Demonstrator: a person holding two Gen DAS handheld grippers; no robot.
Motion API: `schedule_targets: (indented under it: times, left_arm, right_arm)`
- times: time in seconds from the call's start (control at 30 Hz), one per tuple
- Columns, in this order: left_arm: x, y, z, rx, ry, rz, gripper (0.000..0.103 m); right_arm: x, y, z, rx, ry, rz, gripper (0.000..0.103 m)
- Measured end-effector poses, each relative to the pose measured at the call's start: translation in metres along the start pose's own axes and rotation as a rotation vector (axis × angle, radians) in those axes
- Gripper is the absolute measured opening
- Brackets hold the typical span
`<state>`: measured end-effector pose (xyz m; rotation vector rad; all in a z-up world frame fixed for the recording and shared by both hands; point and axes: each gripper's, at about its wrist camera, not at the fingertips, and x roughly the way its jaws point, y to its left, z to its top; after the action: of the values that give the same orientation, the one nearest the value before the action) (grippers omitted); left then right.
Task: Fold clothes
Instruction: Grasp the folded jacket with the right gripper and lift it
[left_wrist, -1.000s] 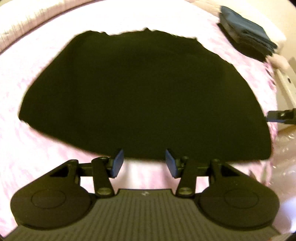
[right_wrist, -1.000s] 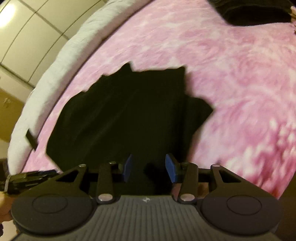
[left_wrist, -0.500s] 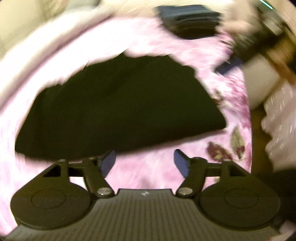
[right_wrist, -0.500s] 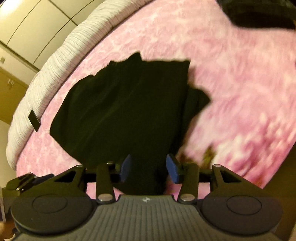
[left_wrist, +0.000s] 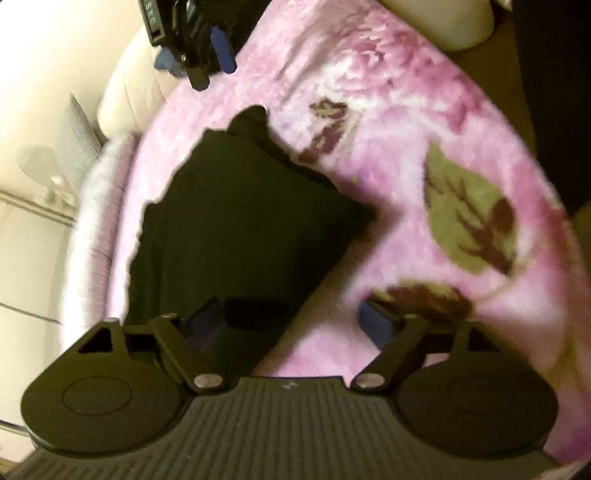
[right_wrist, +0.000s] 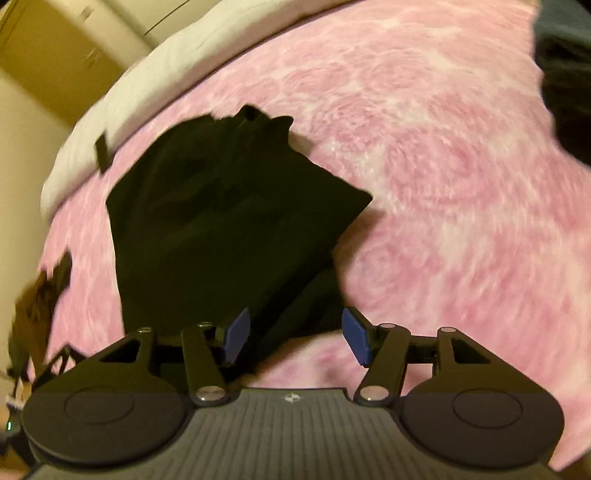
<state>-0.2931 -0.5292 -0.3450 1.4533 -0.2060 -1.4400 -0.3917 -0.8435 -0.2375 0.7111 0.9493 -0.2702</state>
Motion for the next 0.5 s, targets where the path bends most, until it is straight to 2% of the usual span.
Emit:
schedule_targets:
  times: [0.03, 0.07, 0.17, 0.2, 0.23, 0.27, 0.3, 0.37, 0.4, 0.43, 0.5]
  left_arm:
    - [0.003, -0.002, 0.001, 0.024, -0.009, 0.031, 0.100]
    - [0.006, -0.004, 0.002, 0.048, -0.017, 0.063, 0.102]
    - [0.015, -0.001, 0.008, 0.072, -0.023, 0.081, 0.101]
    - [0.017, 0.002, 0.010, 0.066, -0.026, 0.081, 0.092]
    - [0.021, 0.009, 0.012, 0.047, -0.017, 0.063, 0.075]
    - [0.024, 0.016, 0.014, 0.027, -0.008, 0.045, 0.067]
    - [0.028, 0.023, 0.016, 0.008, 0.001, 0.028, 0.054]
    - [0.034, 0.040, 0.020, -0.077, 0.018, -0.016, 0.036]
    - [0.034, 0.050, 0.021, -0.136, 0.028, -0.027, 0.023]
    - [0.031, 0.061, 0.020, -0.214, 0.028, -0.038, 0.019]
    - [0.026, 0.083, 0.016, -0.372, 0.029, -0.061, 0.015]
  right_arm:
    - [-0.001, -0.004, 0.003, -0.048, 0.007, -0.002, 0.064]
    - [-0.001, -0.007, 0.007, -0.103, 0.014, -0.005, 0.065]
    - [0.002, -0.007, 0.013, -0.249, 0.036, -0.014, 0.069]
    - [0.004, -0.005, 0.013, -0.309, 0.044, -0.015, 0.070]
    - [0.007, 0.002, 0.012, -0.392, 0.052, -0.013, 0.070]
    - [0.010, 0.009, 0.009, -0.474, 0.059, -0.010, 0.071]
    - [0.013, 0.018, 0.005, -0.556, 0.065, 0.002, 0.073]
    - [0.021, 0.036, -0.007, -0.732, 0.071, 0.028, 0.075]
    - [0.025, 0.044, -0.014, -0.806, 0.070, 0.038, 0.076]
    - [0.029, 0.054, -0.023, -0.896, 0.055, 0.043, 0.076]
    - [0.035, 0.074, -0.042, -1.077, 0.019, 0.055, 0.080]
